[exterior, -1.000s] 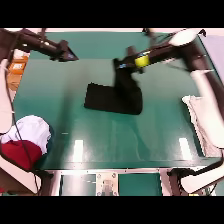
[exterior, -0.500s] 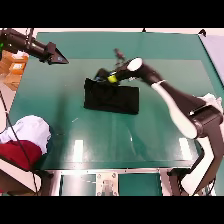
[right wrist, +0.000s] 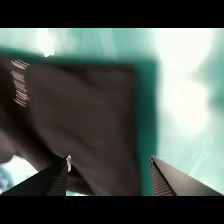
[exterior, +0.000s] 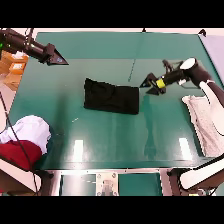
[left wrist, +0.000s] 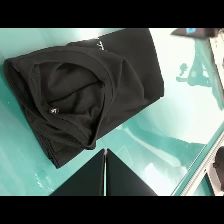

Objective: Fold the shirts.

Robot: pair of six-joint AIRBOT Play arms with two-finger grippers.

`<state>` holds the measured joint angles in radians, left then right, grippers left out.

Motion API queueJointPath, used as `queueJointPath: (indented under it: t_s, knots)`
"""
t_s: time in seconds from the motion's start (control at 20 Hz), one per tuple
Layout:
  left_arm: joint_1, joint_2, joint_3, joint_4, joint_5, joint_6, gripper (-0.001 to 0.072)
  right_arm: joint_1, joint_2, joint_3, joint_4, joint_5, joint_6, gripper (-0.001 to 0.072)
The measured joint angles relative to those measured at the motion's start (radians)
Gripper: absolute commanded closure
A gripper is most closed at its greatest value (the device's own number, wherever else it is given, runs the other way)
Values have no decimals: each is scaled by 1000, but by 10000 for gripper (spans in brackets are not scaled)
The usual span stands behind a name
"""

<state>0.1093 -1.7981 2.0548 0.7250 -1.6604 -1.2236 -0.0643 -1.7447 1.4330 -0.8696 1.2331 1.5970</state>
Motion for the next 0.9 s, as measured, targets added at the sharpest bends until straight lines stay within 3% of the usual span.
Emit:
queueJointPath:
  t_s: [0.2,0.25,0.3,0.35,0.65,0.9]
  knots:
    - [0,0,0,0,1,-1,676,21,-32,-147,175,-93,-119,165]
    - [0,0,0,0,1,-2,677,39,-45,-163,233,-112,-150,349]
    - [0,0,0,0,1,-3,676,56,-57,-175,279,-132,-181,618]
    - [0,0,0,0,2,-4,676,71,-68,-182,320,-143,-212,694]
    - [0,0,0,0,2,-6,676,55,4,-40,500,-101,-301,694]
    - [0,0,0,0,1,-8,677,-151,159,235,497,-12,-193,694]
